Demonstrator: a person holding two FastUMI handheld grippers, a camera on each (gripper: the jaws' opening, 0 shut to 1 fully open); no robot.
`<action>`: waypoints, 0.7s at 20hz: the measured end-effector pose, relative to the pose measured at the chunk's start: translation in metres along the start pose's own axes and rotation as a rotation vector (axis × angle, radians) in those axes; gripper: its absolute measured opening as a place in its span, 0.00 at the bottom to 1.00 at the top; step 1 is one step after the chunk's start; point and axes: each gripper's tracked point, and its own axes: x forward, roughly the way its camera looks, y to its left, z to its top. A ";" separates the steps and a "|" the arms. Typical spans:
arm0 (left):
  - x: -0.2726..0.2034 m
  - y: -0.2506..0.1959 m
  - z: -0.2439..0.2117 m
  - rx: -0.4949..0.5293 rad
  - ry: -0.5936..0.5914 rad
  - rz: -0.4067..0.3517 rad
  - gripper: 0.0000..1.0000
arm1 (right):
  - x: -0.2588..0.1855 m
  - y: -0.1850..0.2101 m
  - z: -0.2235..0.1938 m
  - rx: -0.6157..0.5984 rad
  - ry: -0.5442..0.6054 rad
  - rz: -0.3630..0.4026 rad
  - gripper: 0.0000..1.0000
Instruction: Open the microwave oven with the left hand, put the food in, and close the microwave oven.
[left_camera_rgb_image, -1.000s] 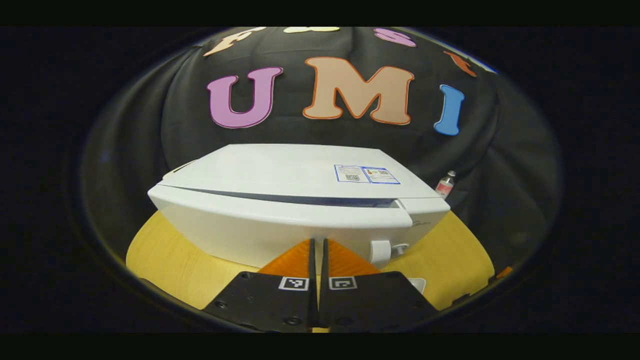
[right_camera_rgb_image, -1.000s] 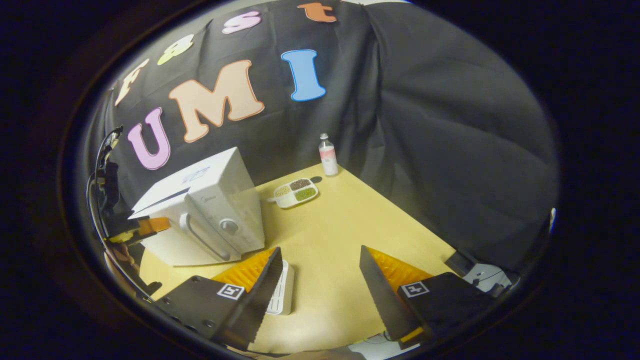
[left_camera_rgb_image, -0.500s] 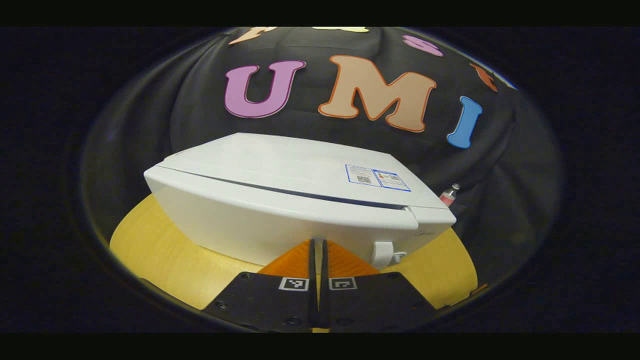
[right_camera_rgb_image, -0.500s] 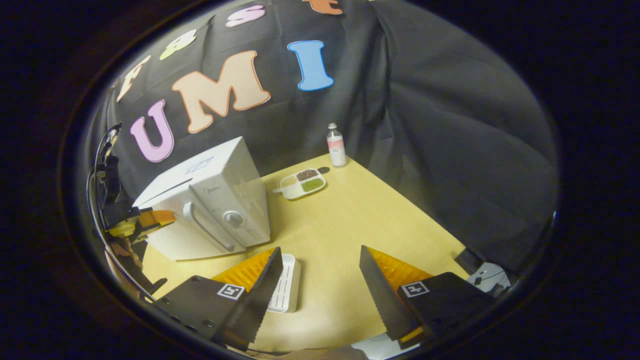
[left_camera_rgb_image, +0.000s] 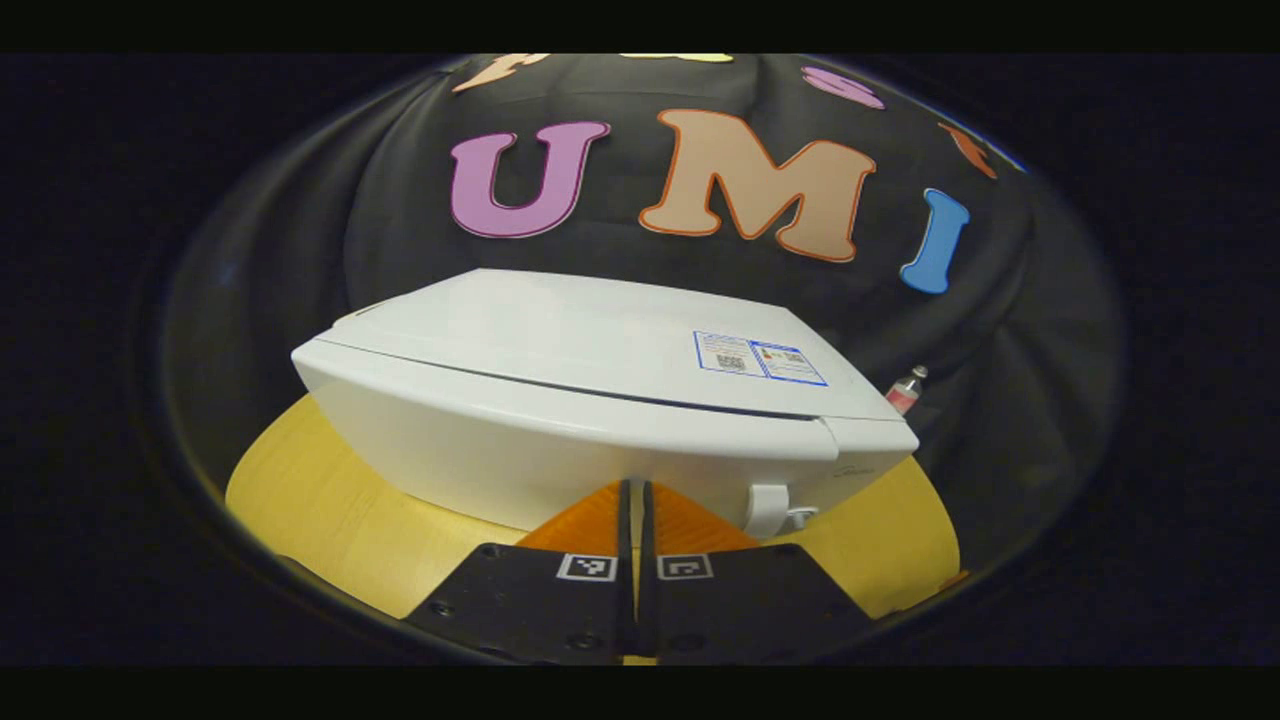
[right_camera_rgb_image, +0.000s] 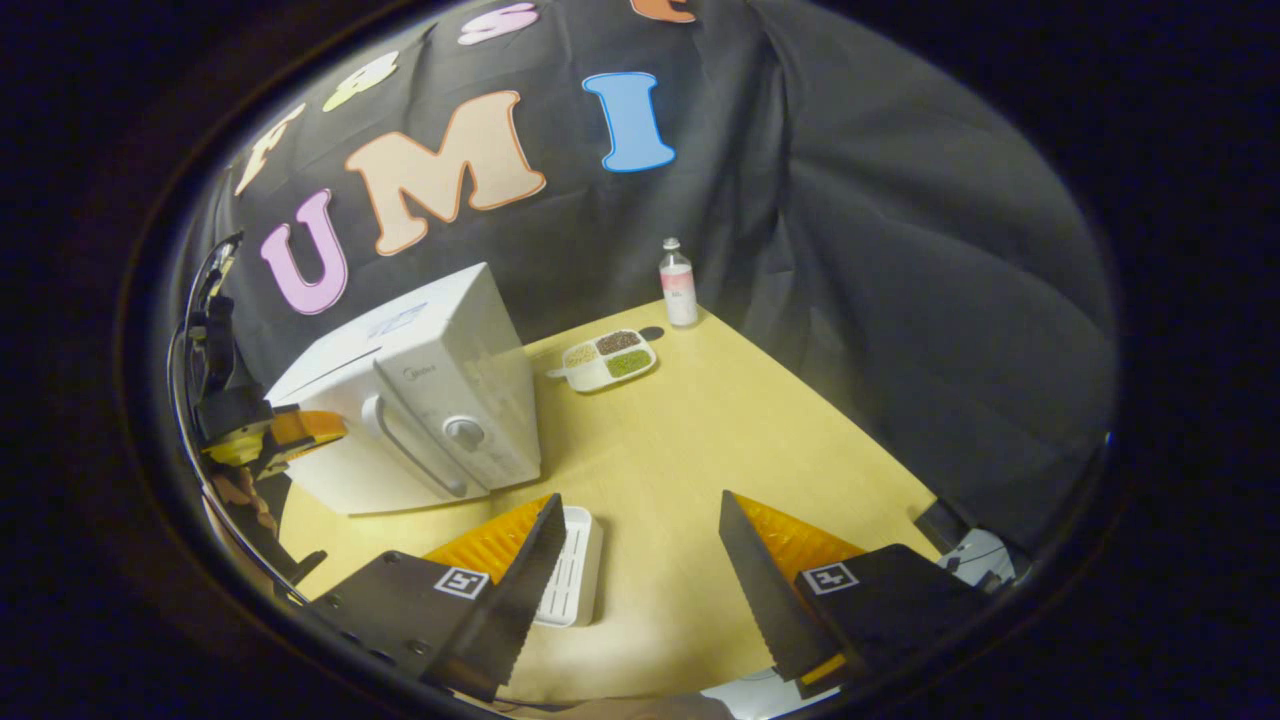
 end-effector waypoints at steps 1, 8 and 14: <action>0.001 -0.001 -0.002 -0.015 0.015 0.011 0.00 | -0.001 -0.001 0.002 0.000 -0.006 -0.002 0.93; -0.002 -0.002 -0.003 -0.062 0.011 -0.011 0.00 | -0.006 0.001 0.006 -0.007 -0.033 0.021 0.97; -0.005 0.001 0.001 -0.054 0.003 -0.027 0.00 | -0.013 0.005 0.007 -0.042 -0.054 0.045 0.97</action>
